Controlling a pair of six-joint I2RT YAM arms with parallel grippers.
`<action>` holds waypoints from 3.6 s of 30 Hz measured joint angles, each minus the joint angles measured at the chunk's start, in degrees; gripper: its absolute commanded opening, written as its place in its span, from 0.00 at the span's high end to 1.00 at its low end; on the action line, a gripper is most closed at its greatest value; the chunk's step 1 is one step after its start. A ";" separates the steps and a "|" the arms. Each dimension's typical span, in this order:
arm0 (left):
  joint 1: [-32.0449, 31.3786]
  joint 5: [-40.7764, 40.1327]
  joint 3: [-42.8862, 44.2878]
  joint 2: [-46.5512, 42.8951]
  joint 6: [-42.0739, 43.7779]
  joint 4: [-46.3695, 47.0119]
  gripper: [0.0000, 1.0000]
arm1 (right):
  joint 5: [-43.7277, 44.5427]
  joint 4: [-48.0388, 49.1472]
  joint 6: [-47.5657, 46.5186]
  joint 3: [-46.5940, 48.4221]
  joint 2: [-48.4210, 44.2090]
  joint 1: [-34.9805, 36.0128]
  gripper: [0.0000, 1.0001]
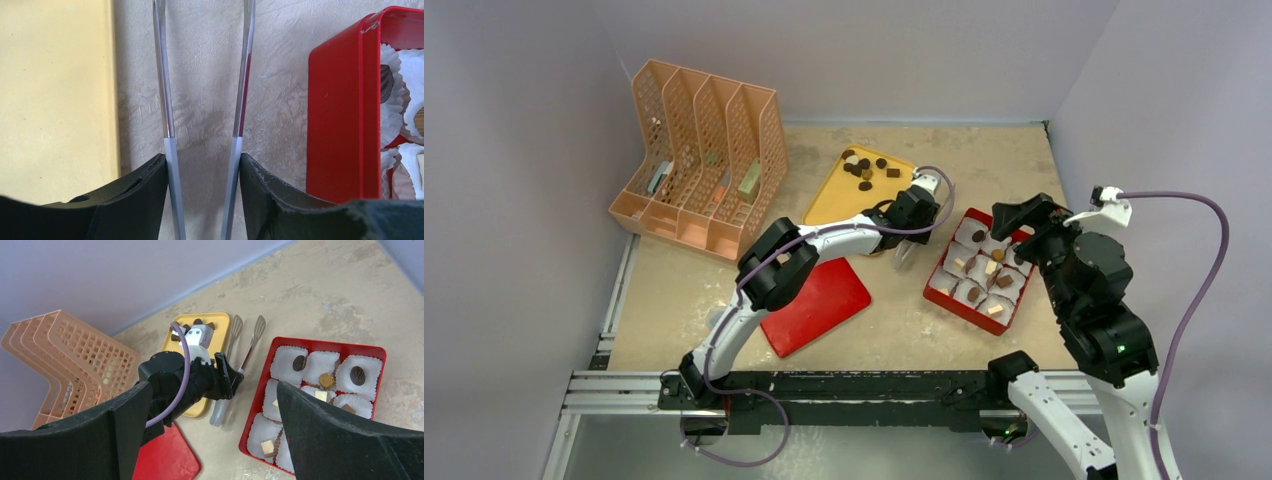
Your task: Pack the chocolate
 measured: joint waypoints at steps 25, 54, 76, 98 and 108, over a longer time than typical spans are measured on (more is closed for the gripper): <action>1.81 -0.33 -11.52 -26.16 -1.81 -11.26 0.52 | -1.01 0.39 0.85 -1.09 0.07 0.00 0.04; -5.22 9.64 -34.27 -34.03 -0.09 -23.82 0.69 | -1.44 1.18 0.81 -1.09 1.55 0.00 0.04; -7.04 11.21 -37.81 -30.71 -1.66 -17.73 0.74 | -1.42 1.20 0.81 -1.09 1.53 0.00 0.04; -11.98 6.40 -39.32 -34.75 -3.10 -19.39 1.00 | -1.40 1.33 0.90 -1.36 0.76 0.00 0.05; -11.98 11.74 -33.42 -47.93 -4.28 -26.08 1.00 | -10.62 7.82 -2.89 -3.50 2.19 0.00 0.14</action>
